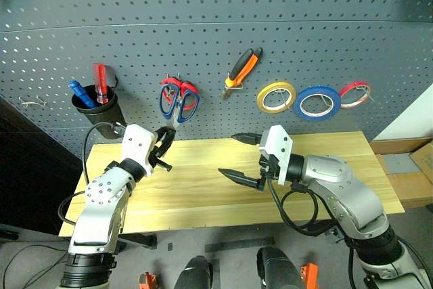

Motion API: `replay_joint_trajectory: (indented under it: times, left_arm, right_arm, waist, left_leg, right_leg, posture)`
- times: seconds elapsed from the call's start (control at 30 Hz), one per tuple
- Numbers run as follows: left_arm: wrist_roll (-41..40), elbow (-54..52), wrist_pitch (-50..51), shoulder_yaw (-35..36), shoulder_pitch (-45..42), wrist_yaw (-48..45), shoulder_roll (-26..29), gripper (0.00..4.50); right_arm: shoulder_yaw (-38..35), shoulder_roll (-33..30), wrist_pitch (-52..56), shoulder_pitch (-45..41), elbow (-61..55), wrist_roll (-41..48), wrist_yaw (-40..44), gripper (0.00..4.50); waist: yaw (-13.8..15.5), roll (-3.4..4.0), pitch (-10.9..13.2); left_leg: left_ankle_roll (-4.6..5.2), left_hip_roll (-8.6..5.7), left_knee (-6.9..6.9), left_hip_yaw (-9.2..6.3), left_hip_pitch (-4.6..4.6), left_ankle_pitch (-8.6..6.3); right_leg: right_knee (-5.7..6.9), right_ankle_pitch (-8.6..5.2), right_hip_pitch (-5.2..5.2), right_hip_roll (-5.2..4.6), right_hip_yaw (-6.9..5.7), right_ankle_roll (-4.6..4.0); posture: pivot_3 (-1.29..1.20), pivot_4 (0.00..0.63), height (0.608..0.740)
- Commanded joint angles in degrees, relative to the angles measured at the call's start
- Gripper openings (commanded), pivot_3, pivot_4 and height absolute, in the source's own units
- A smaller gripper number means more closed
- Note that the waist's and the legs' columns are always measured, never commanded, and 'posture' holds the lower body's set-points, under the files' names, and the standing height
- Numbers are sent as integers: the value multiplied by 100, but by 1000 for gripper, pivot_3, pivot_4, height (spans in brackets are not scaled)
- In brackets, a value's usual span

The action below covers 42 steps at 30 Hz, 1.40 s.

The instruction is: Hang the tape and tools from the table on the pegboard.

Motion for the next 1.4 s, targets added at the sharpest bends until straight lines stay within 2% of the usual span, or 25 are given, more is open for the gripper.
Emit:
replay_joint_trajectory:
  times: [0.03, 0.17, 0.3, 0.47, 0.57, 0.7, 0.87, 1.0, 1.4]
  left_arm:
    - [-164, -236, 191, 28, 54, -27, -30, 1487]
    - [-343, -573, 704, 265, 551, 309, -246, 2578]
    - [-793, -1052, 1941, 851, 1375, 983, -674, 3752]
    - [-1068, -1110, 2770, 1592, 1896, 1435, -791, 3752]
    - [-1062, -708, 3130, 1766, 1789, 1404, -502, 3752]
    - [-1105, 116, 3302, 1884, 1422, 1115, -43, 3752]
    - [-938, 1319, 2970, 1912, 723, 888, 474, 3752]
    - [-834, 1980, 2967, 1634, 338, 691, 732, 3752]
    - [-745, 3537, 3070, 1328, -641, 772, 603, 3752]
  right_arm:
    - [33, 21, -55, -83, -214, 43, -4, 4500]
    - [125, -32, -75, -3, -128, -78, -28, 4500]
    - [401, -249, -94, 117, 64, -600, -190, 4500]
    - [529, -265, 355, 104, 75, -623, -206, 4500]
    - [766, -348, 656, -27, 168, -860, -209, 4500]
    - [759, -140, 1045, -212, 154, -715, -228, 4500]
    - [825, 90, 1530, -513, 170, -664, -264, 4500]
    - [846, 227, 1728, -647, 211, -669, -343, 4500]
    - [835, 232, 2232, -899, -9, -490, -358, 4500]
  waist:
    - [-1, 0, 0]
    - [-40, 0, 0]
    - [-86, 0, 0]
    - [-61, -3, 1]
    - [15, -3, 1]
    - [49, -2, 1]
    - [53, -8, 6]
    - [44, -6, 22]
    - [-27, -24, 294]
  left_leg:
    - [0, 0, 0, -1, 0, 0]
    - [-1, 1, -2, -1, 0, -1]
    - [-6, 2, -2, 0, 1, -5]
    - [-6, 7, -1, -5, 1, -4]
    - [-8, 7, 5, -7, 3, -3]
    - [-12, 11, 8, -8, 9, 1]
    - [-15, 20, 1, -13, 6, 2]
    - [-17, 20, -1, -9, 5, 0]
    - [-21, 21, -6, -12, -3, -3]
  right_leg:
    - [0, 0, 0, 0, 0, 0]
    - [0, 0, -1, 0, 0, 0]
    - [1, 0, -3, -1, 3, 0]
    - [5, -2, -3, 4, -2, 0]
    - [6, -12, 3, 9, -4, 17]
    - [12, -7, 6, 16, -6, 12]
    - [10, 0, -2, 26, -10, -2]
    - [3, 11, -5, 25, -7, -20]
    - [8, 11, -18, 25, -8, -21]
  posture:
    - [-73, 189, 740]
    - [-70, 191, 740]
    - [-53, 195, 740]
    - [-26, 193, 740]
    - [-18, 193, 740]
    - [-17, 196, 740]
    - [-26, 215, 740]
    - [-26, 237, 740]
    - [-63, 315, 740]
